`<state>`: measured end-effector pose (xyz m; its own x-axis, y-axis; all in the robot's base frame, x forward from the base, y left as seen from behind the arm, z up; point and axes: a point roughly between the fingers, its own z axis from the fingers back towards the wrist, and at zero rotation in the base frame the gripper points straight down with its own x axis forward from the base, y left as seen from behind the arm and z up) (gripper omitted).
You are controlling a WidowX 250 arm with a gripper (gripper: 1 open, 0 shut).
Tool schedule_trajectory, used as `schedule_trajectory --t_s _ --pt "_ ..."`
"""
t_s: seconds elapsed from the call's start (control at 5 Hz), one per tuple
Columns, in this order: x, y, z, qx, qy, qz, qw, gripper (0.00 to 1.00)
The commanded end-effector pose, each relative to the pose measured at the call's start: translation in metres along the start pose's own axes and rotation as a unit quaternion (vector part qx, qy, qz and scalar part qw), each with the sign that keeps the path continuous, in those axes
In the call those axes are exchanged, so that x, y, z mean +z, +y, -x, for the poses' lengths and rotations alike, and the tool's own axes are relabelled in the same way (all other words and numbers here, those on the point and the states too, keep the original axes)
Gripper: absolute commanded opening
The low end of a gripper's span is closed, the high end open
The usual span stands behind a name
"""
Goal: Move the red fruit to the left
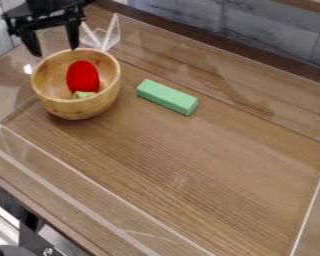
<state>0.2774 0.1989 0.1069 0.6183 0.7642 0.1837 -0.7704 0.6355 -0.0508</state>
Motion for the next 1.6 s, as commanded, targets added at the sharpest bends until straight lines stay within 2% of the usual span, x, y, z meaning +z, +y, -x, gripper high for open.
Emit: schedule_trajectory --t_s 0.0,0.4,0.8,1.2,1.4 --pt "0.013 -0.006 -0.005 0.004 -0.036 0.002 0.9994 1.00" --pt "-0.004 -0.017 0.008 0.004 -0.033 -0.006 0.9994 1.00" --pt "-0.013 -0.022 0.011 0.016 -0.032 -0.018 0.9992 1.00" --pt "-0.020 -0.033 0.009 -0.024 -0.031 -0.019 0.9991 1.00" --pt "-0.021 -0.032 0.003 -0.064 -0.030 -0.014 0.9974 0.00"
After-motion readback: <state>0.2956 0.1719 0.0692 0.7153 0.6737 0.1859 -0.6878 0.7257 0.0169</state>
